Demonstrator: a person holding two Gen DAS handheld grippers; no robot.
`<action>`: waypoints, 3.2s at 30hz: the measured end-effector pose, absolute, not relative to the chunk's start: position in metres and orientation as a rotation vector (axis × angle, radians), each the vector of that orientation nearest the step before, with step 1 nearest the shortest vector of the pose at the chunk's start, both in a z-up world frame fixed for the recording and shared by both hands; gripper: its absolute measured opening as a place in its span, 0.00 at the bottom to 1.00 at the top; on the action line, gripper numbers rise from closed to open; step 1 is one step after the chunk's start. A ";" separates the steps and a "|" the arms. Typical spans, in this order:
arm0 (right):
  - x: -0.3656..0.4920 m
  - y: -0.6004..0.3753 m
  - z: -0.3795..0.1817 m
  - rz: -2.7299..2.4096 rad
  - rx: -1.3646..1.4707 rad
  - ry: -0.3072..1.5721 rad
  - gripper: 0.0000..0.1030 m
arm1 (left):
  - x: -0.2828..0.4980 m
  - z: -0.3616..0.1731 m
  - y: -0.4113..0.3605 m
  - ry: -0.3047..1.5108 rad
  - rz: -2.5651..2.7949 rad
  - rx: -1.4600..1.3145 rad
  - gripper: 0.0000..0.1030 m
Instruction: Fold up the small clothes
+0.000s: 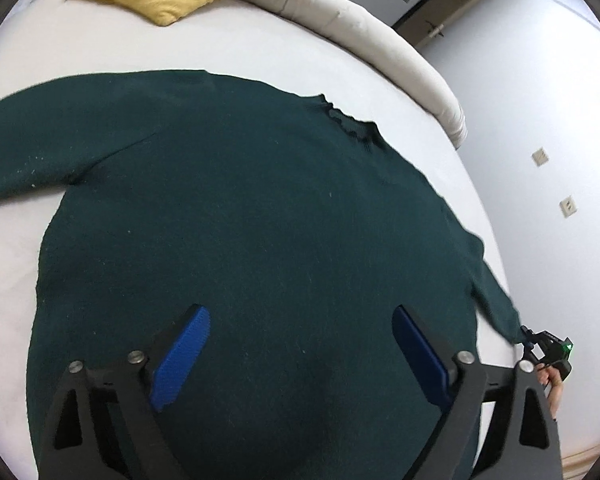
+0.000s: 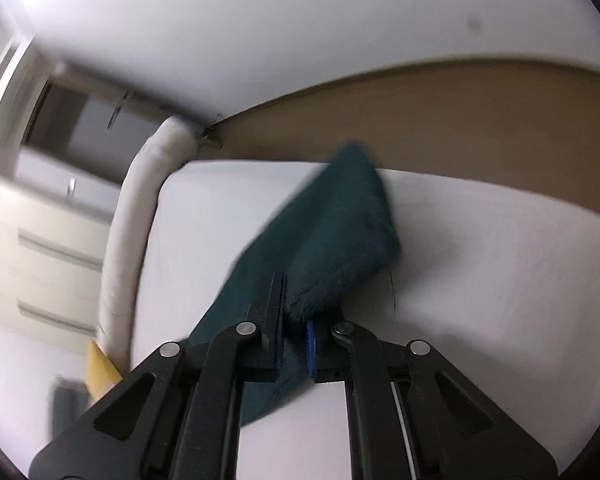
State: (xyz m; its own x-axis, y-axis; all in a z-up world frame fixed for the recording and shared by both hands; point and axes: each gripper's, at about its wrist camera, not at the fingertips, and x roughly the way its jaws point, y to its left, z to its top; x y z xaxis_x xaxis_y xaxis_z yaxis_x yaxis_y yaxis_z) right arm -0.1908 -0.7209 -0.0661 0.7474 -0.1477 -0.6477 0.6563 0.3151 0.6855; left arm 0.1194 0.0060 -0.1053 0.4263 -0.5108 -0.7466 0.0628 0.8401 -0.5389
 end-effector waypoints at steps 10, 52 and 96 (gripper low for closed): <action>0.021 -0.475 0.011 -0.121 0.447 0.731 0.06 | 0.135 -0.098 0.022 1.034 -0.416 -0.554 0.81; -0.004 -0.591 -0.079 -0.197 0.685 0.777 0.60 | 0.242 -0.103 -0.052 0.945 -0.401 -0.355 0.08; -0.003 -0.524 -0.122 -0.236 0.344 0.933 0.11 | 0.257 -0.160 -0.027 0.960 -0.418 -0.374 0.13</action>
